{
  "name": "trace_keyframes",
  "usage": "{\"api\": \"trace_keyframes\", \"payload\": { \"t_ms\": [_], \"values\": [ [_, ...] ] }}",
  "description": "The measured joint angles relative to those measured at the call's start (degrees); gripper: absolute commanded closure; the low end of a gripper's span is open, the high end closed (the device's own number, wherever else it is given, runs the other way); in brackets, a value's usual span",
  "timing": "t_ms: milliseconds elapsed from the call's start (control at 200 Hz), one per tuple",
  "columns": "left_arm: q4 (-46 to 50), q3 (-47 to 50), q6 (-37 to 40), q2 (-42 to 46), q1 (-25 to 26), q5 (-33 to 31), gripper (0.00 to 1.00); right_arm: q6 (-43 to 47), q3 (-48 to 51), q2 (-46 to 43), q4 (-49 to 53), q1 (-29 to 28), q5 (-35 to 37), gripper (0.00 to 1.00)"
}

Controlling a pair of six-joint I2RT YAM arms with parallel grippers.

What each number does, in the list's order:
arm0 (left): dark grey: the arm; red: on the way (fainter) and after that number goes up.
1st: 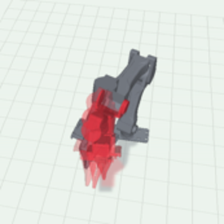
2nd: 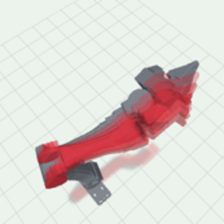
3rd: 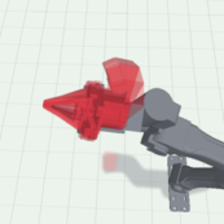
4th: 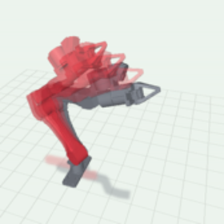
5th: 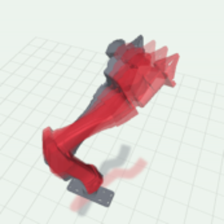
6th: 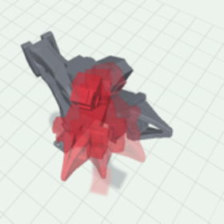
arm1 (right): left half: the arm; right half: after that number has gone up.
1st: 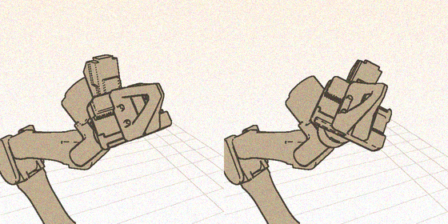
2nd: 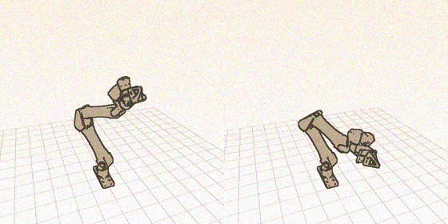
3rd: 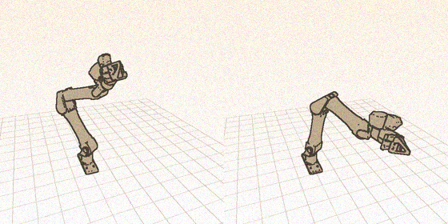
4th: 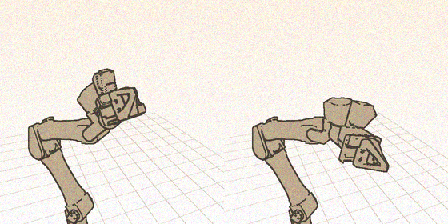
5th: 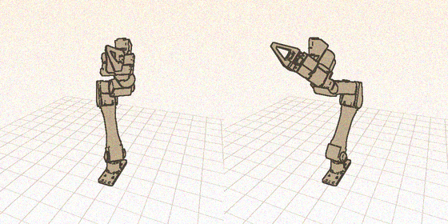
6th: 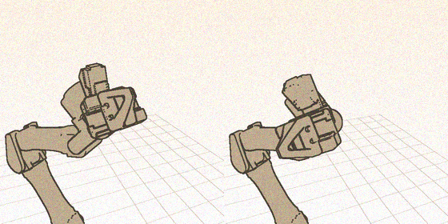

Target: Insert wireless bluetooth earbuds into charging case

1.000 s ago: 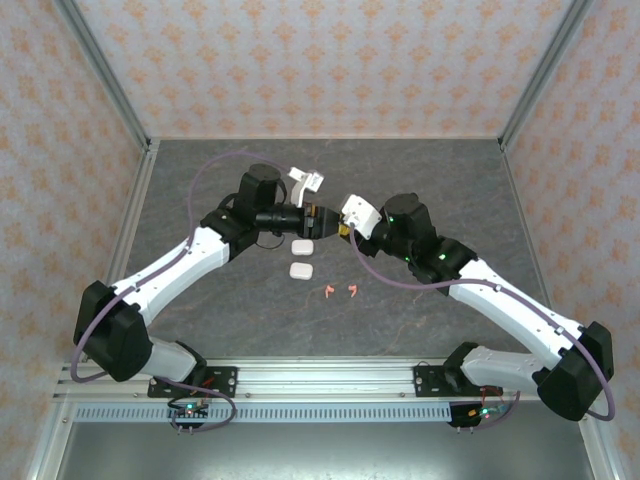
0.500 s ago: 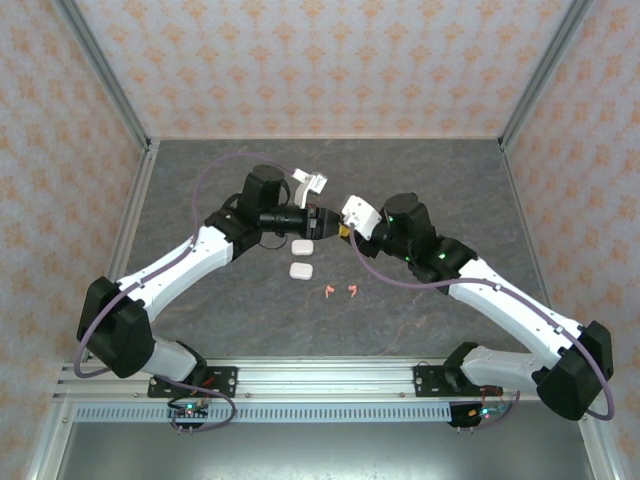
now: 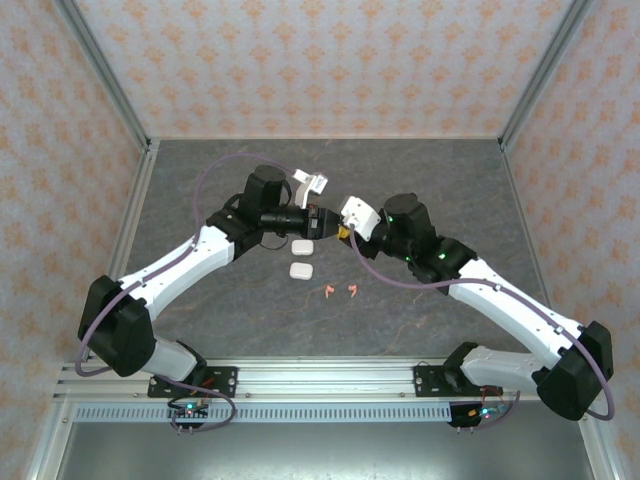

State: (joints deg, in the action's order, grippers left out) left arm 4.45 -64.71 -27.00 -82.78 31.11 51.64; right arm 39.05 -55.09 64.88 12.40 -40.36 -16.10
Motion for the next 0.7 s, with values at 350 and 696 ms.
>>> {"api": "trace_keyframes", "payload": {
  "t_ms": [350,696],
  "values": [
    [0.0,0.3,2.7,1.2,0.0,-0.1,0.81,-3.2,-1.2,-0.1,1.2,-0.1,-0.4,0.31],
    [-8.1,7.7,9.2,9.0,0.0,-4.9,0.86,-16.2,-0.3,-8.6,-2.6,12.2,-19.7,0.11]
  ]
}}
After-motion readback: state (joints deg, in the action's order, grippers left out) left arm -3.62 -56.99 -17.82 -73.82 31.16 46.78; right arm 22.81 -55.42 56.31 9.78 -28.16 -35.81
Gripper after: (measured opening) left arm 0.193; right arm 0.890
